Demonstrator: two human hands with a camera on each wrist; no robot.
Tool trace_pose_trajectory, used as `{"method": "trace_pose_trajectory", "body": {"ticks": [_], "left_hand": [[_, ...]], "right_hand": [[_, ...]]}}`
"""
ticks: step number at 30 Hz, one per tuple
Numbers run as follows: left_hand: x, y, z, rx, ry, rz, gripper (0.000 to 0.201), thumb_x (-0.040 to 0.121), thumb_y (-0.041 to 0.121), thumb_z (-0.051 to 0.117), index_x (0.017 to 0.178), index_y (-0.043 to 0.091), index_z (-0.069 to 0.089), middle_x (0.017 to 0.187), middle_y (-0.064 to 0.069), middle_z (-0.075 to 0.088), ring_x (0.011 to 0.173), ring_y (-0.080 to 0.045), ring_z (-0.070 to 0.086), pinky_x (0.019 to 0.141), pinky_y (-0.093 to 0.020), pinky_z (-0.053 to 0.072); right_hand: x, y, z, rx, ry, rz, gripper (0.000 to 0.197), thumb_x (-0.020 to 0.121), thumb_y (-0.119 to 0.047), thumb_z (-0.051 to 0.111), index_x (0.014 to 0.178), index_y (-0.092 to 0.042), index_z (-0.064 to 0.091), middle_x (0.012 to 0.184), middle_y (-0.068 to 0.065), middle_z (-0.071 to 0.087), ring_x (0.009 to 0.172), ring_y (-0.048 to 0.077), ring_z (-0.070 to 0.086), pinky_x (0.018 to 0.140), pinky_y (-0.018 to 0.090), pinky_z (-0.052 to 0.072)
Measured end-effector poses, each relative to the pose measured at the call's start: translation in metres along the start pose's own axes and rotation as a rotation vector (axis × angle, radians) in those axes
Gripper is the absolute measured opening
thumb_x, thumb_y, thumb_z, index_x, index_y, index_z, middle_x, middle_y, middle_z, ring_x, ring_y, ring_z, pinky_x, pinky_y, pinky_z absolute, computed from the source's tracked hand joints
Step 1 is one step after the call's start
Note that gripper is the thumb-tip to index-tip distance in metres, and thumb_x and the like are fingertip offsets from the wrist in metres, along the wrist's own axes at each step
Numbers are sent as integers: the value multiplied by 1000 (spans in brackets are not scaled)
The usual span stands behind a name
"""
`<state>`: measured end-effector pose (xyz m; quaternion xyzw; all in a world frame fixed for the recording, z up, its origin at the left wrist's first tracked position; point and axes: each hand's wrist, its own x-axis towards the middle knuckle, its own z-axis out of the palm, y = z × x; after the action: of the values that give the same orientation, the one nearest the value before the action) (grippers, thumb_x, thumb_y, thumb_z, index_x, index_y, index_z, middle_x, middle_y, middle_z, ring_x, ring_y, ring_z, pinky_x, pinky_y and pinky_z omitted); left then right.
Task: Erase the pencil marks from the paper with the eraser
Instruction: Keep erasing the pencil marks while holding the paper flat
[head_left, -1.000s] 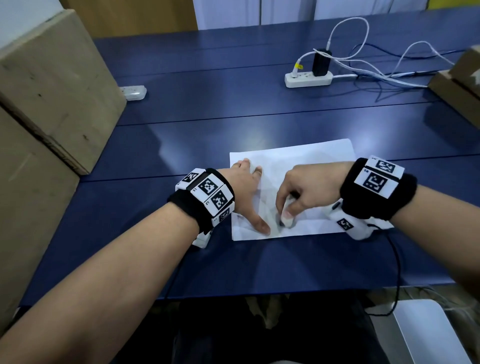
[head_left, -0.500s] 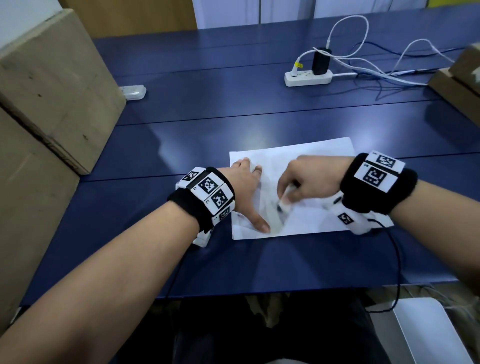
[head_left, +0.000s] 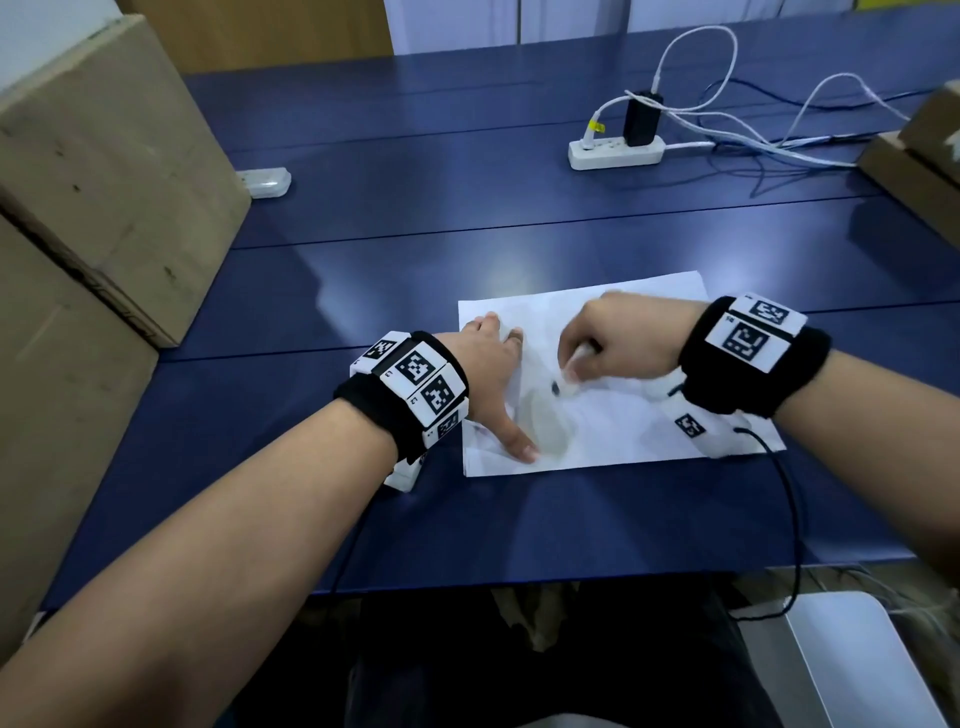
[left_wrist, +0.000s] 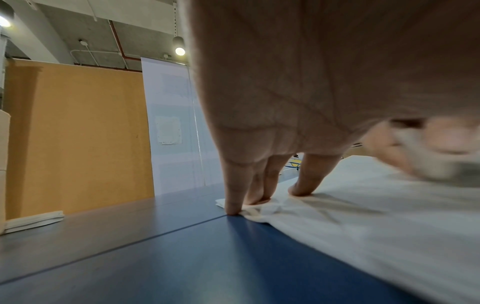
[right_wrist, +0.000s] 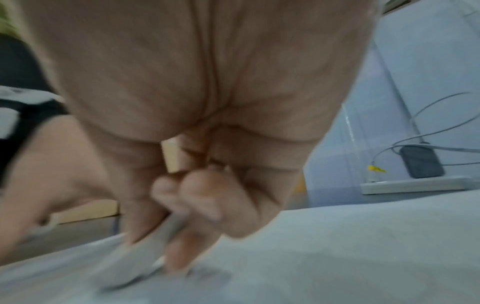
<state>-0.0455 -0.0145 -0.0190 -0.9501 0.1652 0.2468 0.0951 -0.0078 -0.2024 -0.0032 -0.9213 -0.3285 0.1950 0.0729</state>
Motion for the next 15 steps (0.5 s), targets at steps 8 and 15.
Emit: {"method": "trace_pose_trajectory", "body": {"ticks": [8,15], "left_hand": [[1,1,0,3,-2,-1,155,43,88,69,156,11,-3,158,-14,8,147,-29,14,111,-52,35],[3,-1,0,-14,-17,-5,157,40,89,68,156,13,-4,158,-13,7,147,-28,13,110,-52,36]], "right_hand": [[-14,-9,4,52,-167,-99,7,83,-33,70,88,-28,72,59,-12,58,57,1,51,57,11,39],[2,8,0,26,60,57,11,85,-37,67,91,-29,71,85,-7,70,81,13,59,79,31,51]]}}
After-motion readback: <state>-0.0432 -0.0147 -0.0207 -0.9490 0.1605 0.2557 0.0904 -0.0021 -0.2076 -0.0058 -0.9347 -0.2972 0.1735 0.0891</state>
